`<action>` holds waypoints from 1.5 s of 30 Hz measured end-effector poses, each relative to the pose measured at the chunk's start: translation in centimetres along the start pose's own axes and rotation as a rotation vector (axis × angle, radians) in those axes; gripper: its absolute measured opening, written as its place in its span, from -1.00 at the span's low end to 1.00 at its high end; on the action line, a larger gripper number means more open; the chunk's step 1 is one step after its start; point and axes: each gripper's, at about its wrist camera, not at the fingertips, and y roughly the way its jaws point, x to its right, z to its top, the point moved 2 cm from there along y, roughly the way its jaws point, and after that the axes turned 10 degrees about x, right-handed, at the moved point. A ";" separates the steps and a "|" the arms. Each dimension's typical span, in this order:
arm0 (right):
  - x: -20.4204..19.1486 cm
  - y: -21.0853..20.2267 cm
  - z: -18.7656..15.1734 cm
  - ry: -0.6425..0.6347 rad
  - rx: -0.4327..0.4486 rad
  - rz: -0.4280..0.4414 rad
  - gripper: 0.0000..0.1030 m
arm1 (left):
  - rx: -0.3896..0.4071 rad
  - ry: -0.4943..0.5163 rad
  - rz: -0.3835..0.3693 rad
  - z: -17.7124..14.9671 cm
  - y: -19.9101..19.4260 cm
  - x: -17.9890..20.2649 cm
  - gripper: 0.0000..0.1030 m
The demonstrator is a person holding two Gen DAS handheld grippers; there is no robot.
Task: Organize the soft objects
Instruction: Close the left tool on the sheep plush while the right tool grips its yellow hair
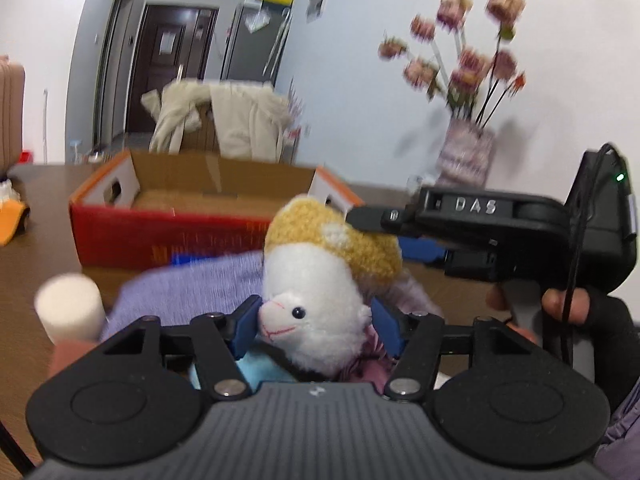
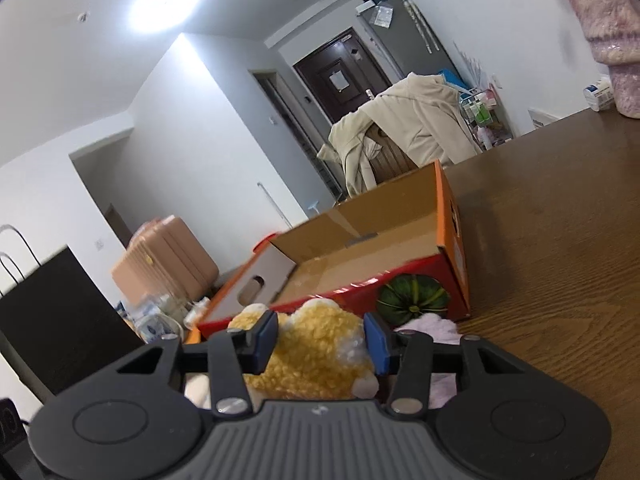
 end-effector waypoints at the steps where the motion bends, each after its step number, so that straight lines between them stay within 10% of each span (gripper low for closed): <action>1: -0.5 -0.1 0.1 0.006 -0.009 -0.003 -0.11 | 0.008 -0.004 -0.011 0.4 -0.5 -0.1 0.16; 12: -4.3 1.6 1.9 0.007 -0.035 -0.026 -0.16 | 0.054 -0.116 -0.065 5.0 -2.1 -3.7 -0.08; 15: -5.8 4.1 3.7 -0.015 -0.056 -0.001 -0.32 | 0.064 -0.142 -0.086 7.7 -0.9 -6.1 -0.70; 18: -7.4 8.7 4.9 -0.031 -0.108 0.023 -0.94 | 0.045 -0.204 -0.104 9.8 2.2 -8.7 -0.70; 22: -6.9 14.4 4.3 -0.155 -0.119 -0.109 -0.87 | -0.007 -0.142 0.052 10.0 5.3 -11.5 -0.67; 24: -6.5 13.4 4.0 -0.171 -0.120 -0.056 -0.76 | -0.026 -0.124 0.028 8.6 3.9 -12.4 -0.33; 26: -7.1 11.6 3.4 -0.284 -0.092 -0.045 -0.33 | -0.065 -0.135 0.025 6.7 2.1 -12.6 0.46; 29: -8.2 9.9 2.6 -0.358 -0.067 0.024 0.36 | -0.118 -0.168 -0.013 4.2 1.2 -11.6 0.50; 33: -10.0 11.1 1.8 -0.410 -0.106 0.105 0.29 | -0.151 -0.156 -0.031 2.6 3.0 -9.2 0.51; 36: -10.7 12.1 0.6 -0.476 -0.173 0.065 -0.30 | -0.173 -0.130 0.032 1.6 4.0 -8.4 0.35; 45: -5.4 6.3 -0.4 -0.247 -0.120 0.030 -0.37 | -0.087 -0.101 0.030 0.9 2.2 -7.5 0.05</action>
